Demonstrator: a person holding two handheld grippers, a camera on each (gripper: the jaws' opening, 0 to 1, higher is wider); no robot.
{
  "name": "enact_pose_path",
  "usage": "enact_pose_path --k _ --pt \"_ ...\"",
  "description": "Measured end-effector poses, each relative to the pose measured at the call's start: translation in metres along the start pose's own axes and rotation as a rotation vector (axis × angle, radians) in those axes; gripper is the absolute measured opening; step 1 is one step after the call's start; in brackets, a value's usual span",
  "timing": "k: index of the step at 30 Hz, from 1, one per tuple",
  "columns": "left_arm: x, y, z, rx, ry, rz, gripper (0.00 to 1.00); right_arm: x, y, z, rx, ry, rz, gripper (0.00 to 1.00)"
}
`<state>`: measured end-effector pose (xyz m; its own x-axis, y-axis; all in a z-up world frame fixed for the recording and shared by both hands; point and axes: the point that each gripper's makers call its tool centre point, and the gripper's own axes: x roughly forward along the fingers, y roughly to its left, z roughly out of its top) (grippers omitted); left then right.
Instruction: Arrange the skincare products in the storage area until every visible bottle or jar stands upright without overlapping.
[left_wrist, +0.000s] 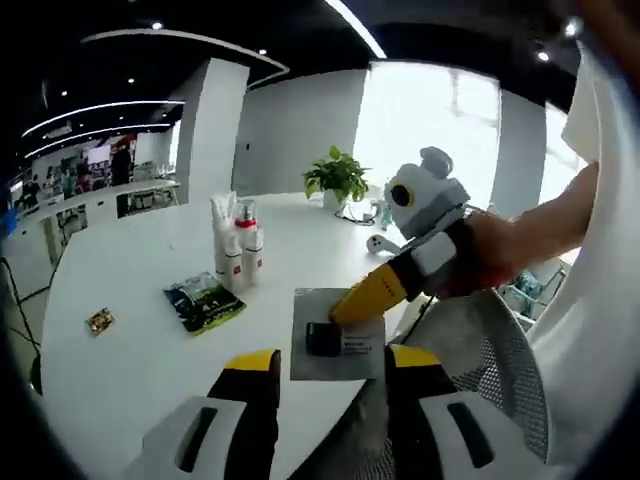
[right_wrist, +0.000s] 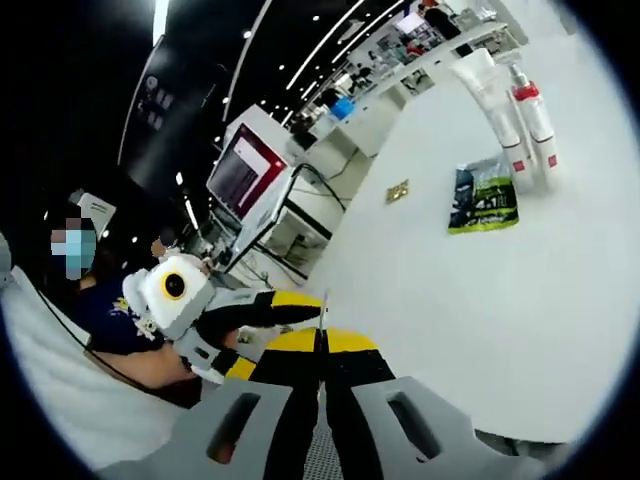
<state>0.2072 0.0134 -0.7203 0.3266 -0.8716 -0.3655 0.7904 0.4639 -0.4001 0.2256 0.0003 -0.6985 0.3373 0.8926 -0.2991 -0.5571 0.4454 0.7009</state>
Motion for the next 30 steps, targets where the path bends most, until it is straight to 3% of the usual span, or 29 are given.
enact_pose_path --k 4,6,9,10,13,14,17,20,24,30 --pt "-0.004 -0.003 0.006 -0.073 -0.036 -0.053 0.42 -0.007 0.017 -0.002 -0.032 0.037 0.107 0.0" --pt "-0.006 -0.011 0.006 -0.144 -0.036 -0.113 0.41 -0.009 0.027 -0.006 -0.044 0.058 0.155 0.0" --pt "-0.01 -0.025 -0.002 -0.211 0.018 -0.211 0.23 -0.008 0.035 -0.007 -0.067 0.062 0.18 0.0" --pt "-0.012 -0.03 0.001 -0.244 0.009 -0.246 0.19 -0.007 0.035 -0.008 -0.07 0.068 0.177 0.0" --pt "-0.014 -0.029 0.007 -0.265 -0.019 -0.25 0.14 -0.004 0.039 -0.009 -0.059 0.069 0.204 0.0" --pt "-0.017 -0.031 0.008 -0.304 -0.021 -0.272 0.1 -0.004 0.039 -0.008 -0.057 0.068 0.203 0.0" --pt "-0.023 -0.03 0.018 -0.336 -0.07 -0.302 0.01 -0.001 0.039 0.003 -0.007 -0.007 0.2 0.05" --pt "-0.024 -0.027 0.024 -0.378 -0.108 -0.296 0.0 0.001 0.032 0.007 0.028 -0.056 0.16 0.12" --pt "-0.025 -0.022 0.028 -0.435 -0.146 -0.294 0.0 0.001 0.034 -0.003 0.037 -0.054 0.162 0.09" --pt "-0.023 -0.027 0.03 -0.488 -0.171 -0.313 0.01 -0.006 0.038 0.005 0.073 -0.115 0.175 0.02"
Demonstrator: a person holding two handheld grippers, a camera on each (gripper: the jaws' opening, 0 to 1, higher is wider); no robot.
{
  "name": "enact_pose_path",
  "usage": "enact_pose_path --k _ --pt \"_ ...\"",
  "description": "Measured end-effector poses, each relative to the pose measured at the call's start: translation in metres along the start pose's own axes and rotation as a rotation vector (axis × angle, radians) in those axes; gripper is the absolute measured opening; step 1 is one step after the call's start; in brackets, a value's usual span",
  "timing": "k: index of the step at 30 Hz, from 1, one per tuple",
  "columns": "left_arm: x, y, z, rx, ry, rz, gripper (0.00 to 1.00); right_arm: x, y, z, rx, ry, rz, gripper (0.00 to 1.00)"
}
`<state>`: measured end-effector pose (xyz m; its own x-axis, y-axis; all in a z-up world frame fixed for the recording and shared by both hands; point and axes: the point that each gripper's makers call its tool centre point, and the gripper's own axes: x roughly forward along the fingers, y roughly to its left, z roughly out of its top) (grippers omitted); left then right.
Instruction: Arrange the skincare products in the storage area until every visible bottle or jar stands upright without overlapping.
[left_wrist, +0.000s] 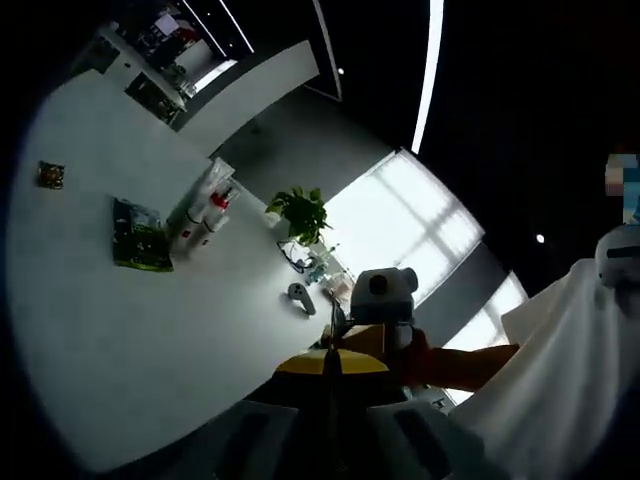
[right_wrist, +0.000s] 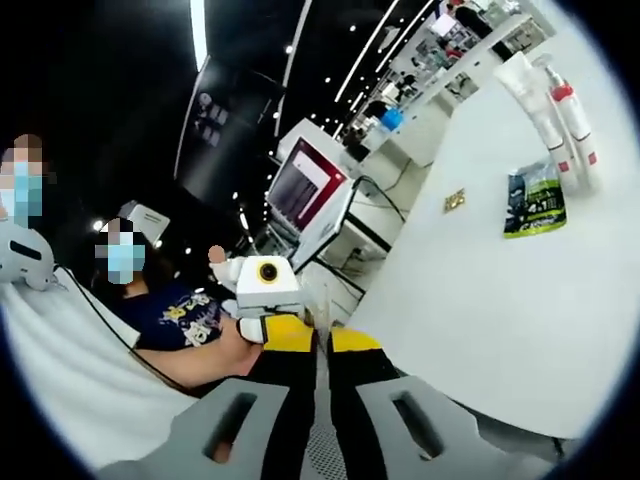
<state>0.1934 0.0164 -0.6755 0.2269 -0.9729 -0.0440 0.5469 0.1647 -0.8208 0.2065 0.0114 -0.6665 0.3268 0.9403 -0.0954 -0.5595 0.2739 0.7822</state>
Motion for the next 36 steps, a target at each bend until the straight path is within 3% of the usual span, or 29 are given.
enact_pose_path --k 10,12,13,15,18,21,24,27,29,32,36 --pt "-0.002 -0.002 0.001 0.035 -0.022 0.019 0.01 0.002 0.004 0.006 -0.016 -0.04 -0.011 0.02" --pt "-0.002 -0.002 0.002 0.04 -0.022 0.027 0.0 0.001 -0.002 0.01 -0.139 -0.053 -0.064 0.06" --pt "-0.003 -0.001 0.004 0.04 -0.026 0.034 0.0 -0.002 -0.006 0.01 -0.201 -0.049 -0.109 0.13" --pt "-0.005 0.007 0.009 0.025 -0.05 0.071 0.0 -0.006 -0.011 0.011 -0.254 -0.043 -0.157 0.23" --pt "-0.01 0.011 0.019 -0.003 -0.102 0.081 0.0 -0.027 -0.026 0.027 -0.473 -0.082 -0.341 0.33" --pt "-0.016 0.013 0.029 -0.046 -0.159 0.089 0.0 -0.04 -0.044 0.031 -0.629 -0.048 -0.48 0.41" --pt "-0.021 0.021 0.037 -0.101 -0.201 0.12 0.0 -0.042 -0.064 0.025 -0.765 0.041 -0.591 0.41" --pt "-0.026 0.034 0.046 -0.192 -0.246 0.177 0.0 -0.032 -0.074 0.013 -0.828 0.088 -0.601 0.43" --pt "-0.03 0.048 0.049 -0.253 -0.258 0.237 0.0 -0.032 -0.085 0.004 -0.923 0.171 -0.657 0.36" --pt "-0.032 0.059 0.055 -0.275 -0.269 0.251 0.0 -0.033 -0.093 -0.004 -1.059 0.273 -0.694 0.27" --pt "-0.034 0.071 0.062 -0.302 -0.297 0.256 0.0 -0.037 -0.108 0.002 -0.9 0.236 -0.738 0.34"
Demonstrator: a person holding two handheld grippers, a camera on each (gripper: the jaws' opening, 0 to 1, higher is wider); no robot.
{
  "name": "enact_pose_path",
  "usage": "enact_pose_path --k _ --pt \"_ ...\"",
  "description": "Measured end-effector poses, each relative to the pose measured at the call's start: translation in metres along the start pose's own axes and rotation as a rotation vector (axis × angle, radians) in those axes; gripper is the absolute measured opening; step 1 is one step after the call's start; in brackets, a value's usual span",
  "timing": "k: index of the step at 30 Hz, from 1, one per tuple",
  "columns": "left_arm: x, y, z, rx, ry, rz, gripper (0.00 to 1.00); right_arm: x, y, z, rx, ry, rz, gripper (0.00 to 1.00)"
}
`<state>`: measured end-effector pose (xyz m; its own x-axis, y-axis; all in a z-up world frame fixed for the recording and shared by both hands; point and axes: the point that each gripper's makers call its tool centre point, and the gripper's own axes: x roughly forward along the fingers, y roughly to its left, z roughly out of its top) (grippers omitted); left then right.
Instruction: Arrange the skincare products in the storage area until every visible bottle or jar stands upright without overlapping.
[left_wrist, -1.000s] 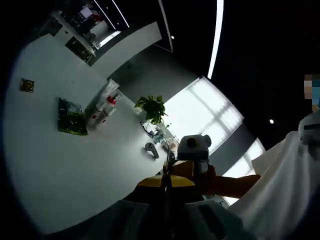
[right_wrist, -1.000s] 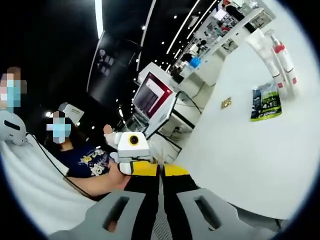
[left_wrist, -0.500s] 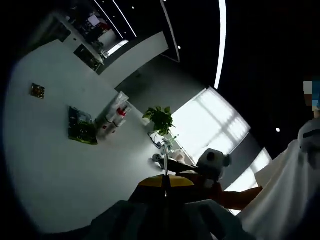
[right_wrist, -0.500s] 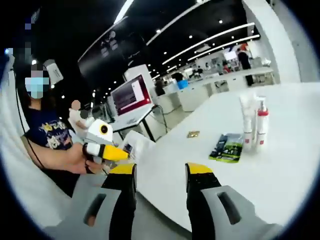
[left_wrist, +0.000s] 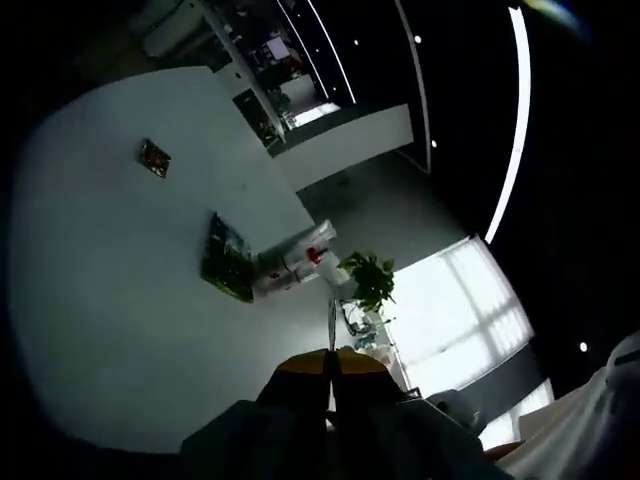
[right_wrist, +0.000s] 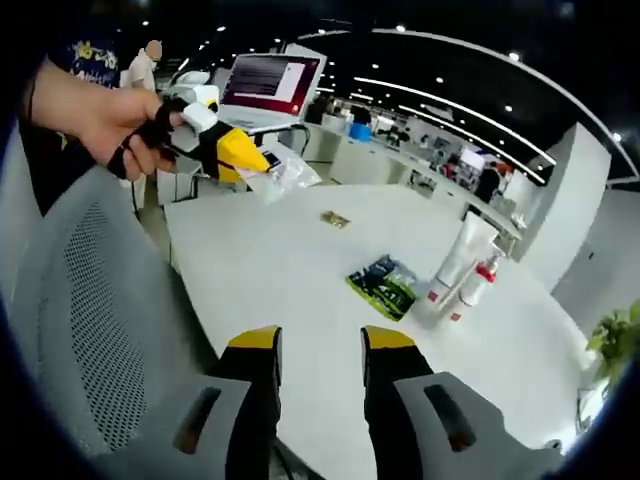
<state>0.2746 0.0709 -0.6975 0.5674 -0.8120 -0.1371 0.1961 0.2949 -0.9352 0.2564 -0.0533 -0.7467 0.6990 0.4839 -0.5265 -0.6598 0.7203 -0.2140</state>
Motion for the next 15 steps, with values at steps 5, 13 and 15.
enact_pose_path --k 5,13,15 --pt "0.014 0.01 0.012 -0.008 0.004 0.008 0.0 0.003 -0.006 -0.006 0.002 0.044 -0.033 0.34" --pt "0.034 0.03 0.046 -0.018 -0.013 0.024 0.01 0.009 -0.003 -0.016 -0.007 0.095 -0.028 0.35" --pt "0.038 0.038 0.054 -0.02 -0.018 0.039 0.01 0.01 -0.005 -0.017 0.006 0.103 -0.026 0.35"
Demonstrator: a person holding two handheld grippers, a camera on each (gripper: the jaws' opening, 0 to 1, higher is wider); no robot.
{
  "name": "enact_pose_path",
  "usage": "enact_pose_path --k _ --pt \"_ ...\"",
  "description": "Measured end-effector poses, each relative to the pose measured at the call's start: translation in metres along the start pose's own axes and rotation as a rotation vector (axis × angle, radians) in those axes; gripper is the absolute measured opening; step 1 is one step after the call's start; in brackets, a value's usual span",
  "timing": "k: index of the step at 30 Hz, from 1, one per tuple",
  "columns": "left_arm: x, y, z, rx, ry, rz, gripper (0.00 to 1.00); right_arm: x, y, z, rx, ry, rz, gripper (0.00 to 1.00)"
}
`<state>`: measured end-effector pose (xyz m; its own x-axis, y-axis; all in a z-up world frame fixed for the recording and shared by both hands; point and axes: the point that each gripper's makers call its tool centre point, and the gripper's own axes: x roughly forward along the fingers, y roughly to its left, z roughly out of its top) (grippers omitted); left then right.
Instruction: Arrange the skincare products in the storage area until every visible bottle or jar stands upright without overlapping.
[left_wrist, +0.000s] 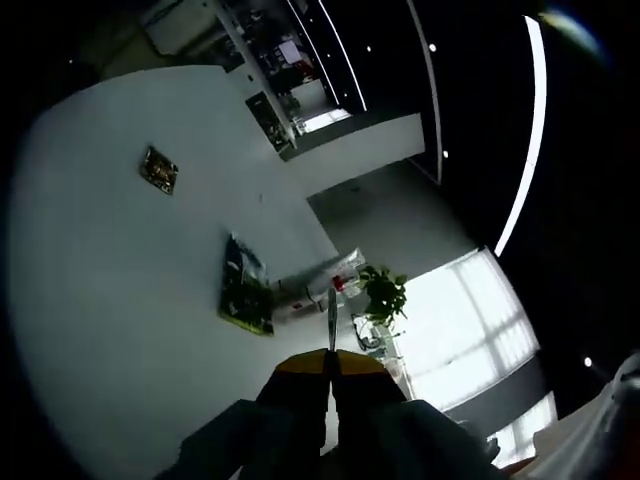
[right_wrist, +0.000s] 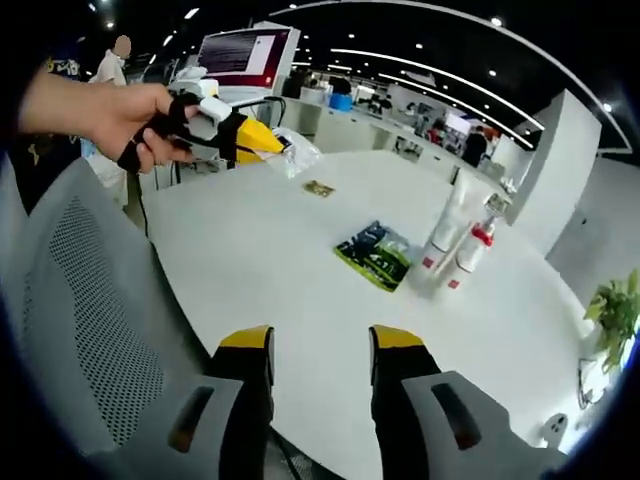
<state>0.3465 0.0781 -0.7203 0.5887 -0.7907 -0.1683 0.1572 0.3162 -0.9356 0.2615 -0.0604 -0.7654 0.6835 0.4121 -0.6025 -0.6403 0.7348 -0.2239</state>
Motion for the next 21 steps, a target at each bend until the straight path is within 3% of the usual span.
enact_pose_path --k 7,10,18,21 --pt "0.023 0.044 0.027 -0.058 -0.002 0.095 0.01 0.003 0.003 -0.007 -0.013 0.036 0.014 0.35" --pt "0.035 0.056 0.035 -0.073 0.002 0.104 0.01 0.004 0.004 -0.01 -0.012 0.053 0.019 0.35" --pt "0.057 0.103 0.044 -0.118 0.047 0.22 0.01 0.005 0.006 -0.016 -0.016 0.08 0.03 0.35" --pt "0.064 0.107 0.051 -0.102 0.059 0.231 0.01 0.005 0.006 -0.018 -0.016 0.088 0.031 0.35"
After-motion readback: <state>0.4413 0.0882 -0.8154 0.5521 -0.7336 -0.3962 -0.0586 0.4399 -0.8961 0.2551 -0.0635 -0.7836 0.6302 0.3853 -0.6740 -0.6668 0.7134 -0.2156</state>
